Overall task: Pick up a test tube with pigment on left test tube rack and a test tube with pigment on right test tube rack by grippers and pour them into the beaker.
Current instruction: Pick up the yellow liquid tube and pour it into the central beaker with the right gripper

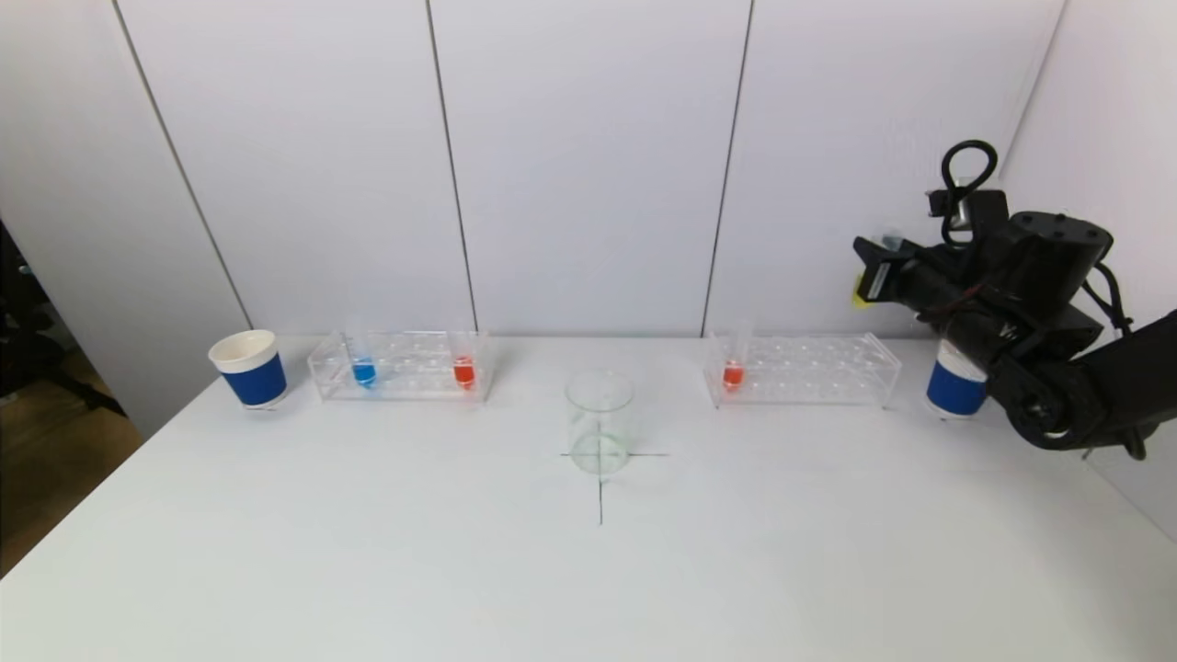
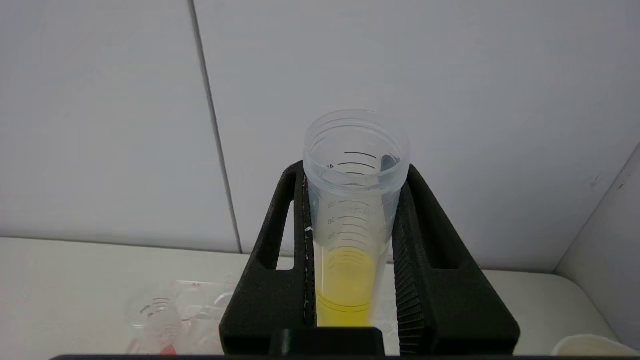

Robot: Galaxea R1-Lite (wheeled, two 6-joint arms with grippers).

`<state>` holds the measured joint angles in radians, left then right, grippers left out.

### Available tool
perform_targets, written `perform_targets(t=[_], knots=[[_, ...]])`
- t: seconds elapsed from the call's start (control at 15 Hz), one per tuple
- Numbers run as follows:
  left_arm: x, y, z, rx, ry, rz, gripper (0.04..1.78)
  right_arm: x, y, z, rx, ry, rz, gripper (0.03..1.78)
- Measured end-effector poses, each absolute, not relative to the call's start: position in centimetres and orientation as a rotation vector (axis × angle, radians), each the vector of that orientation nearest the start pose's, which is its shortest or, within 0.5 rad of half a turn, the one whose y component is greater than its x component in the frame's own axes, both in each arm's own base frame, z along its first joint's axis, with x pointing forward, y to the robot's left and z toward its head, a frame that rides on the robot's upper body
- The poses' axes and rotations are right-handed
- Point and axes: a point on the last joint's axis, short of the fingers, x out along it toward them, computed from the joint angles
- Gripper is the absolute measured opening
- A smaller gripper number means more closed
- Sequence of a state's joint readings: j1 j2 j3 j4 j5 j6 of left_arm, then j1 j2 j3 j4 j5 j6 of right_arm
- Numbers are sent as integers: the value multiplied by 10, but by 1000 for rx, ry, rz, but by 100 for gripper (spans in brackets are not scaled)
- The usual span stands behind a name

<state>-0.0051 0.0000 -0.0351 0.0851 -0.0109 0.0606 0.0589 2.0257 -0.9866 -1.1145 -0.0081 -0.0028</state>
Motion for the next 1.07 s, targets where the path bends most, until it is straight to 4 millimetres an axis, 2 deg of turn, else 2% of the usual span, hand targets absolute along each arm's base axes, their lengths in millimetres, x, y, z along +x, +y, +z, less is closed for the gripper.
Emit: perform_targets(t=[0.27,0.47,0.87,1.07], knots=[[-26,0,76,60,50,-17,176,369,34,214,-47,-95,86,50],[-26,0,76,61,49,-17,176,353,48,242,-89,-104,126,50],[-26,0,76,61,50,-17,176,323,87,283,-196,-104,226,50],[-26,0,76,61,49,-17,176,316,107,294,-285,-138,257,50]])
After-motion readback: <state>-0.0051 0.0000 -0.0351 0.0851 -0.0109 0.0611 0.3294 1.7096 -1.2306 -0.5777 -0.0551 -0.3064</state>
